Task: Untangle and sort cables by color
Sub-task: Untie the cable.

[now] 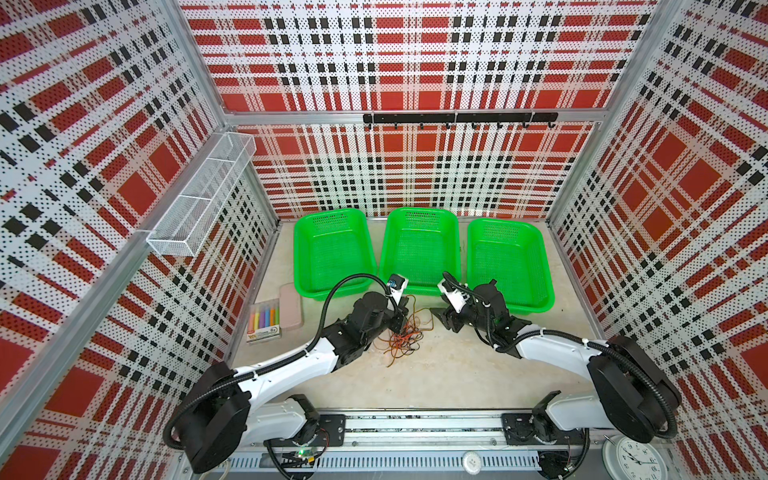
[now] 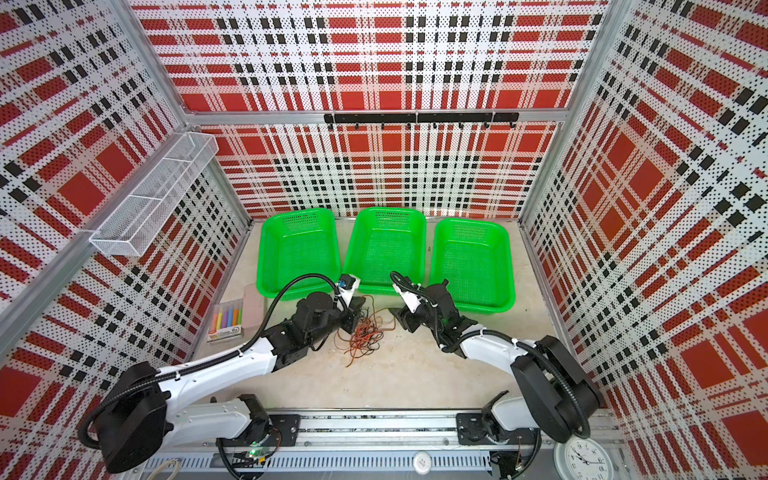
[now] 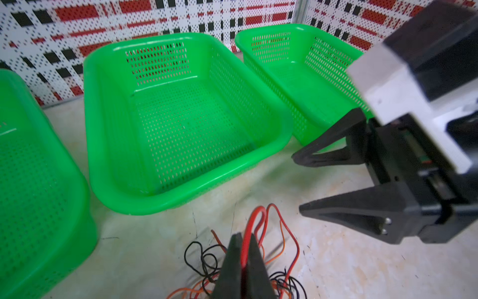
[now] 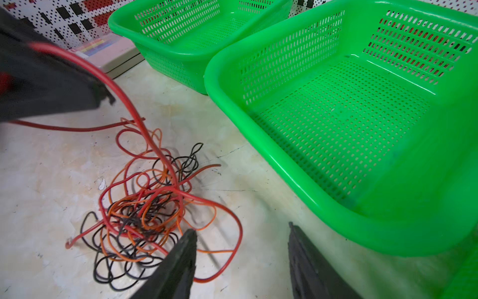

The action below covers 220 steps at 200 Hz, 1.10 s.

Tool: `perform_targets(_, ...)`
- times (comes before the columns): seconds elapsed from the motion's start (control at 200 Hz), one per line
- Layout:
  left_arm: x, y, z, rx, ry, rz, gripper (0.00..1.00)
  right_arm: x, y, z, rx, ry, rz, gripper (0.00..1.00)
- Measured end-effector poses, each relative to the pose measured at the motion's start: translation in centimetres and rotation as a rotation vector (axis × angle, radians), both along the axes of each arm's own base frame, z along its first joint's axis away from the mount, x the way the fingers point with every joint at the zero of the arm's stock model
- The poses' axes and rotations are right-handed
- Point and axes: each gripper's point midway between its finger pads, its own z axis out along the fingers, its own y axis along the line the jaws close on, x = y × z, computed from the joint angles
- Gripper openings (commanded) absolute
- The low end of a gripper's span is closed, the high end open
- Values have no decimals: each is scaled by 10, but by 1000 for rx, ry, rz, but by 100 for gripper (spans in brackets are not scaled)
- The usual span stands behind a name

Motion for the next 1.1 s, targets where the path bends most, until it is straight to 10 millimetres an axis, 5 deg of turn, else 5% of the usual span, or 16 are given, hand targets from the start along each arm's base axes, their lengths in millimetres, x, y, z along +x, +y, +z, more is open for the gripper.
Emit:
perform_targets(0.341, -4, 0, 53, -99, -136, -54, 0, -5, 25, -24, -21, 62, -3, 58)
perform_targets(0.536, -25, 2, 93, -191, -230, -79, 0, -8, 10, -22, 26, 41, -94, 61)
perform_targets(0.696, -31, 5, 114, -236, -279, -78, 0, -24, -12, 11, 125, -32, -155, 68)
perform_targets(0.837, -31, 2, 120, -245, -288, -86, 0, -32, -9, 36, 195, -73, -111, 69)
perform_targets(1.047, -37, -9, 131, -265, -304, -117, 0, -40, 13, 37, 222, -27, -1, 64)
perform_targets(1.102, -38, -10, 135, -269, -311, -121, 0, -41, 19, 36, 235, -11, 23, 55)
